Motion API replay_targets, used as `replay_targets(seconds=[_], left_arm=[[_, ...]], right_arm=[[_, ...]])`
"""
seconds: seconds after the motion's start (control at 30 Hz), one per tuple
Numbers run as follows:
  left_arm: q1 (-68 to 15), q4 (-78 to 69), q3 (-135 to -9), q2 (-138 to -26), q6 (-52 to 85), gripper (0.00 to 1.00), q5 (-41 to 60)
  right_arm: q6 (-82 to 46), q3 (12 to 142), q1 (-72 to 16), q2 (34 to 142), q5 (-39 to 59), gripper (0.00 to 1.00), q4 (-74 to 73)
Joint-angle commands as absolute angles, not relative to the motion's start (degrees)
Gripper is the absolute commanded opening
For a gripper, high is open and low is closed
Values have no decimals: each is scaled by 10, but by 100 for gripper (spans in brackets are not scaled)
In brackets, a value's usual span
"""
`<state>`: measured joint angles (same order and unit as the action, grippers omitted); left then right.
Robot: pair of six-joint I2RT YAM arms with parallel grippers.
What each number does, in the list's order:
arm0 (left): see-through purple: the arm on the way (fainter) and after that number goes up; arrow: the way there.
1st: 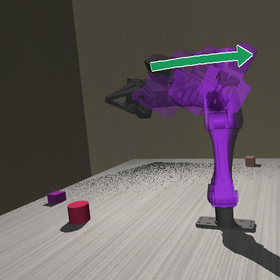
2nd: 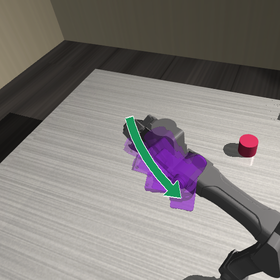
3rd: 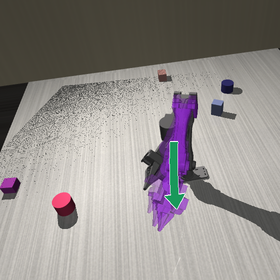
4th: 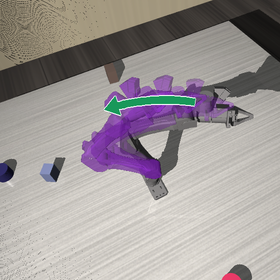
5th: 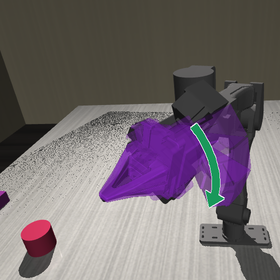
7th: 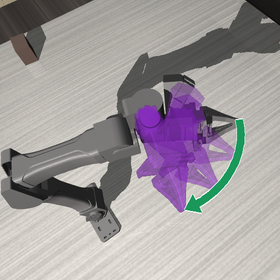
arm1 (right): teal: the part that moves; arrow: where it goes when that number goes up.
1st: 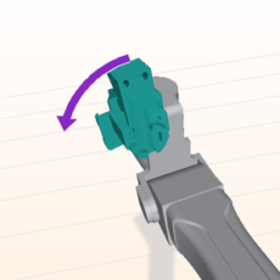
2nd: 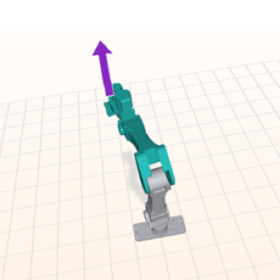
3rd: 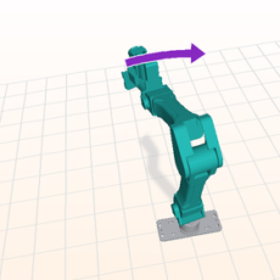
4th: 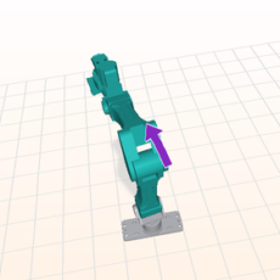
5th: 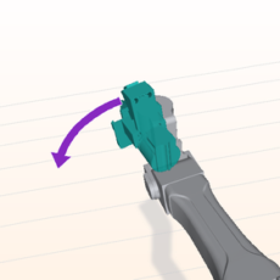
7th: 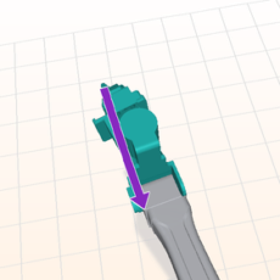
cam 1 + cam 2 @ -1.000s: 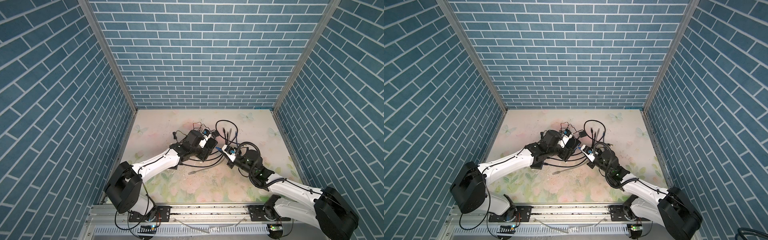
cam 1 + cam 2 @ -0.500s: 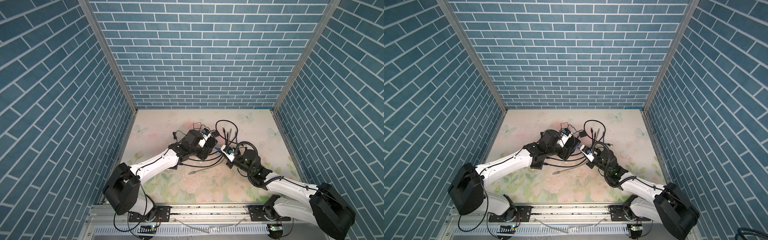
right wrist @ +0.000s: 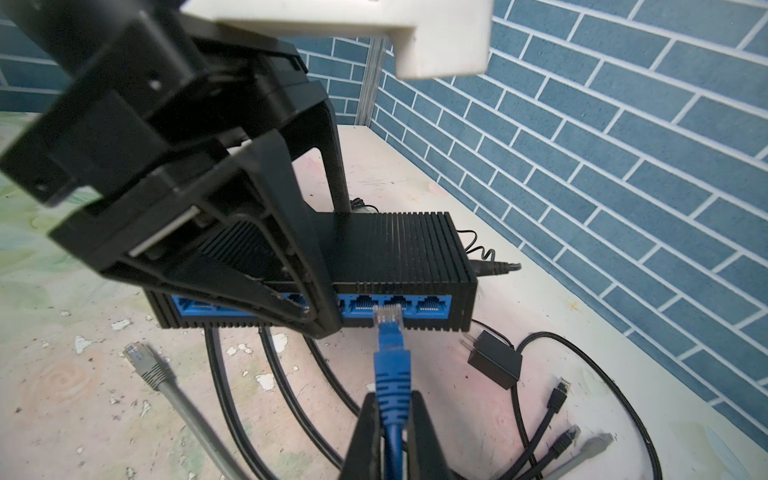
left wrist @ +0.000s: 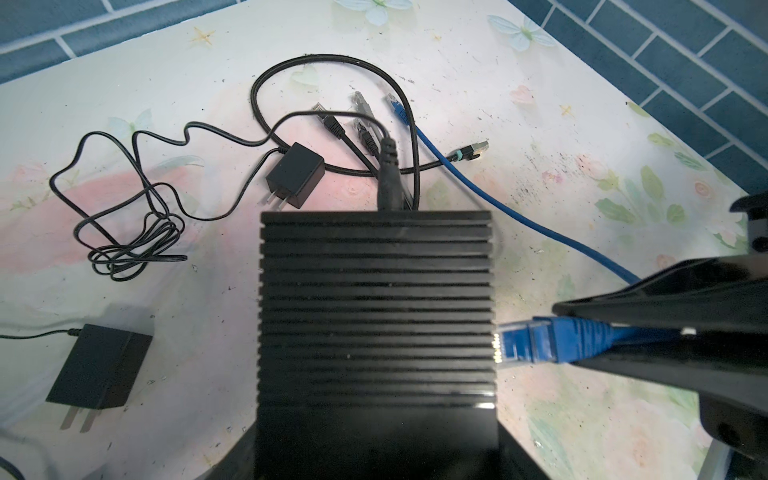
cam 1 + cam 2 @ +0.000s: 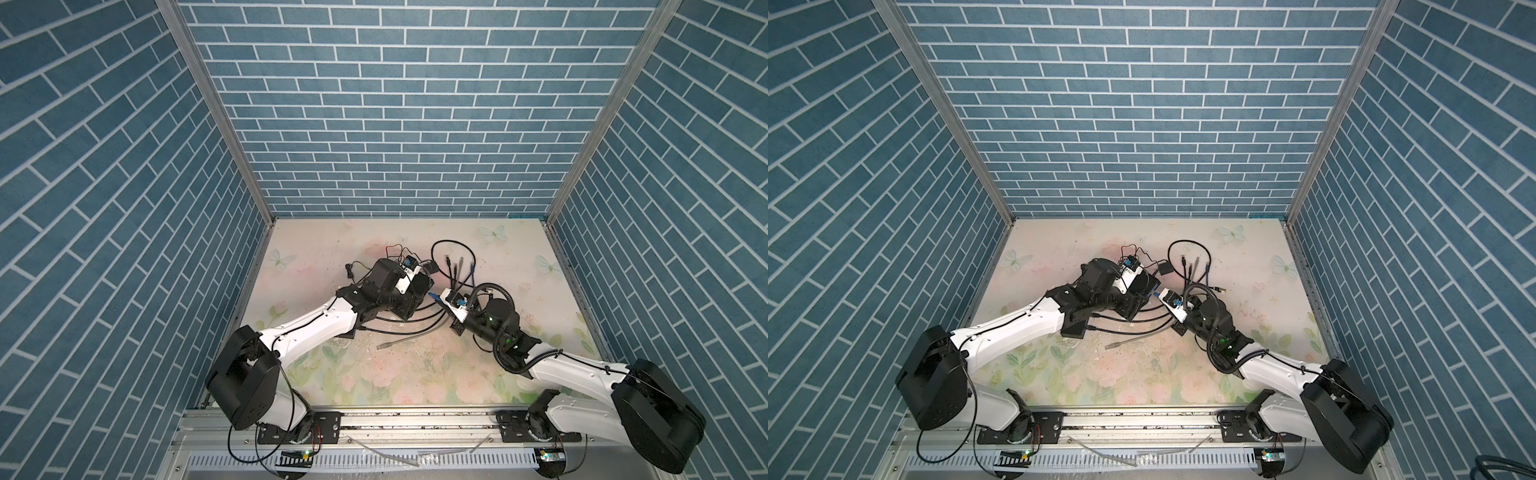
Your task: Insert the plug into the switch port
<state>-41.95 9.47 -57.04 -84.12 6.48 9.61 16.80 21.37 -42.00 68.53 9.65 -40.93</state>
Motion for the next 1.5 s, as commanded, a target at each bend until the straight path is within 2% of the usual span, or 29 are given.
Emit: replay_targets(seconds=[0.0, 0.3, 0.63, 0.8, 1.27, 1.47], left_arm=[[-428, 64, -565, -831, 56, 0, 158], [-428, 54, -558, -837, 69, 0, 164], [-439, 59, -565, -839, 61, 0, 118], [-460, 70, -574, -848, 42, 0, 100], [-473, 16, -555, -848, 39, 0, 140], [-455, 73, -562, -875, 49, 0, 43]], right_arm=[[156, 223, -421, 698, 78, 0, -456], [159, 253, -422, 713, 83, 0, -442], [145, 292, -427, 728, 131, 0, -378], [140, 310, -428, 745, 144, 0, -382], [103, 344, -429, 786, 166, 0, -454], [135, 348, -429, 769, 105, 0, -375]])
